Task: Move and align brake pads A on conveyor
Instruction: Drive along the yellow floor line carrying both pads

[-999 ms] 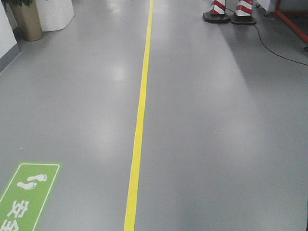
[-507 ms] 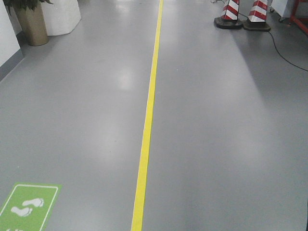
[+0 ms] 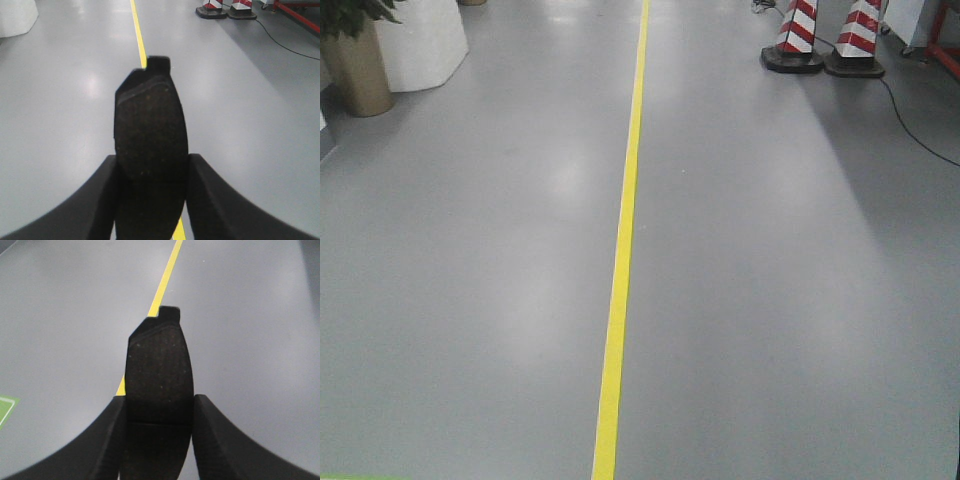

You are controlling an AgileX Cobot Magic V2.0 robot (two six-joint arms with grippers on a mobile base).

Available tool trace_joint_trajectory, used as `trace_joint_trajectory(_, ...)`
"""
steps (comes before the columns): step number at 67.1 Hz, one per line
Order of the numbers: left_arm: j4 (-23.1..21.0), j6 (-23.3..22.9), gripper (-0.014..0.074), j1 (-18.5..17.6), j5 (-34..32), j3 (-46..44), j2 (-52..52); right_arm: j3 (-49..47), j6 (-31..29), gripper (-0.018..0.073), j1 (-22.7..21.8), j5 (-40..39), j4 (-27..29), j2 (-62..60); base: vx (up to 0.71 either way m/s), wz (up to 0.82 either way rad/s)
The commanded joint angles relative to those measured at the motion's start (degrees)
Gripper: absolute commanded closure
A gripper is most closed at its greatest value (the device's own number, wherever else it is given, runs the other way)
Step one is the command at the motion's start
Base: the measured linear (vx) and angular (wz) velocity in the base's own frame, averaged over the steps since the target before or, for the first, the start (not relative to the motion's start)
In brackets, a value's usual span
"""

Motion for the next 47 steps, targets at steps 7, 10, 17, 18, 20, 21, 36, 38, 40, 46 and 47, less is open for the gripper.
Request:
trace_joint_trajectory(7, 0.43, -0.01, 0.0603, -0.06, -5.27, -1.65, 0.55, -1.66, -0.55, 0.0564, -0.07, -4.97, 0.19, 0.37, 0.61, -0.15)
trace_joint_trajectory(10, 0.43, -0.01, 0.0603, -0.06, -5.27, -1.65, 0.55, -1.66, -0.55, 0.0564, -0.07, -4.97, 0.19, 0.37, 0.62, -0.15)
trace_joint_trajectory(17, 0.43, -0.01, 0.0603, -0.06, -5.22, -1.65, 0.55, -1.66, -0.55, 0.0564, -0.07, -4.97, 0.19, 0.37, 0.63, -0.16)
trace_joint_trajectory(18, 0.43, -0.01, 0.0603, -0.06, -5.22, -1.65, 0.55, -1.66, -0.55, 0.0564, -0.07, -4.97, 0.19, 0.37, 0.64, -0.18)
trace_joint_trajectory(20, 0.43, -0.01, 0.0603, -0.06, -5.14, -1.65, 0.55, -1.66, -0.55, 0.0564, -0.07, -4.97, 0.19, 0.37, 0.65, -0.18)
trace_joint_trajectory(21, 0.43, -0.01, 0.0603, -0.06, -5.14, -1.65, 0.55, -1.66, -0.55, 0.0564, -0.07, -4.97, 0.19, 0.37, 0.65, -0.17)
trace_joint_trajectory(36, 0.43, -0.01, 0.0603, -0.06, -5.04, -1.65, 0.55, -1.66, -0.55, 0.0564, -0.07, -4.97, 0.19, 0.37, 0.67, -0.15)
trace_joint_trajectory(38, 0.43, -0.01, 0.0603, -0.06, -5.04, -1.65, 0.55, -1.66, -0.55, 0.0564, -0.07, -4.97, 0.19, 0.37, 0.69, -0.11)
trace_joint_trajectory(40, 0.43, -0.01, 0.0603, -0.06, -5.04, -1.65, 0.55, -1.66, -0.55, 0.0564, -0.07, -4.97, 0.19, 0.37, 0.70, -0.10)
trace_joint_trajectory(46, 0.43, -0.01, 0.0603, -0.06, -4.97, -1.65, 0.55, -1.66, -0.55, 0.0564, -0.07, -4.97, 0.19, 0.37, 0.71, -0.08)
trace_joint_trajectory(47, 0.43, -0.01, 0.0603, -0.06, -4.97, -1.65, 0.55, -1.66, -0.55, 0.0564, -0.07, -4.97, 0.19, 0.37, 0.72, -0.07)
